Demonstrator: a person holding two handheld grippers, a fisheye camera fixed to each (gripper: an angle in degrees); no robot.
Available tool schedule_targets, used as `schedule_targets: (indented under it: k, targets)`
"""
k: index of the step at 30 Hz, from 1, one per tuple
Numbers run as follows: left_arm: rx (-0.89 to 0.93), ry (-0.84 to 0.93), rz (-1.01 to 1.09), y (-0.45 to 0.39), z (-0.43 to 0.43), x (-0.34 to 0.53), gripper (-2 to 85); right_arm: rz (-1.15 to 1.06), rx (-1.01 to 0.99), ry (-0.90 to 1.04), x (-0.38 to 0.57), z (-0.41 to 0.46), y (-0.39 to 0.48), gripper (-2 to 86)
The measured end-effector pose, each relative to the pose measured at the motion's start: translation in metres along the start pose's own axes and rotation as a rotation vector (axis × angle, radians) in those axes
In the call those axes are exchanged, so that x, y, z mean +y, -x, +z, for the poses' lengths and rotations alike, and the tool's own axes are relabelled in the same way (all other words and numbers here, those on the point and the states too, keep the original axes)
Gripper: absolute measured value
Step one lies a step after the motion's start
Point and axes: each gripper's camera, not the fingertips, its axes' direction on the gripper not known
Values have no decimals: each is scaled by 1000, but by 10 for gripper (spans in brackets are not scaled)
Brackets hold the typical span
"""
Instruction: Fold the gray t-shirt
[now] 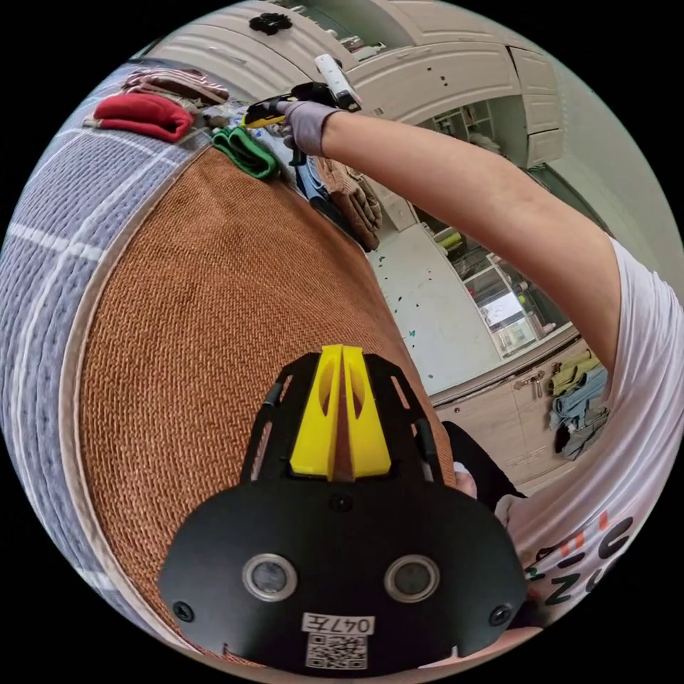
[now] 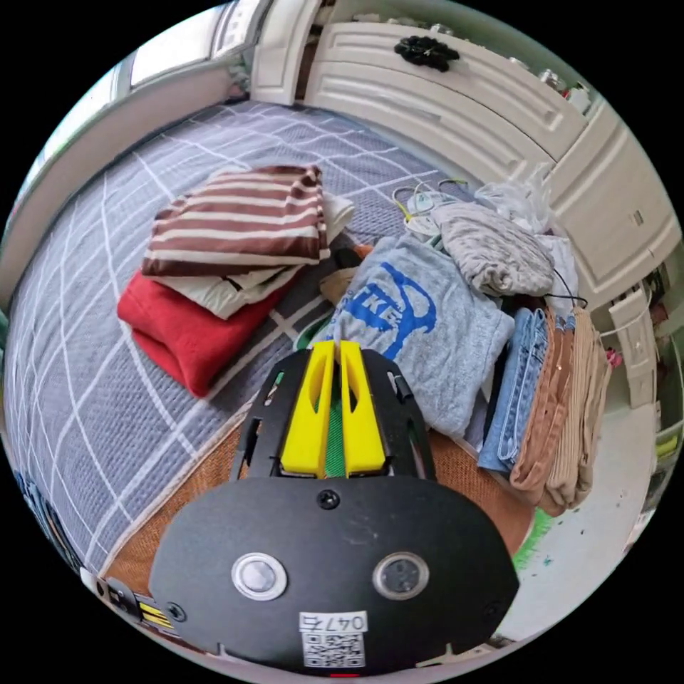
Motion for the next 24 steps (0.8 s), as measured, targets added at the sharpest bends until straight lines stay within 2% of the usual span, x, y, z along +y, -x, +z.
schedule_targets:
  k: [4,7,9,12,14,17,19,21,24]
  targets:
    - [-49,-34,6,2,-19,-6,-10,109,-109,-102,24,-45,-27,-9]
    - [-158,-115,-23,0,-47,-9,-10,-1,-212,-111,76,-95,-35,-9]
    - [-397,-193,-166,4,-80,-2,-10,-172,-285,-58,144,-140,-23,-8]
    - [-584,-316,-365,9,-128,18,-10,-329,-375,91,259,-187,2,-2]
    - [-597,-389,-395,3,-153,28,-10,-384,-439,188,337,-206,17,10]
    - [-587,-379,-320,-20,-175,30,-10,-373,-342,278,459,-230,29,52]
    - [-554,-289,-241,-34,-174,26,-10,-309,-317,249,520,-248,27,53]
    - [-543,-209,-154,-56,-168,26,-10,-179,-455,166,583,-270,15,34]
    - [-496,-182,-92,-86,-165,34,-10,-30,-629,63,634,-280,0,9]
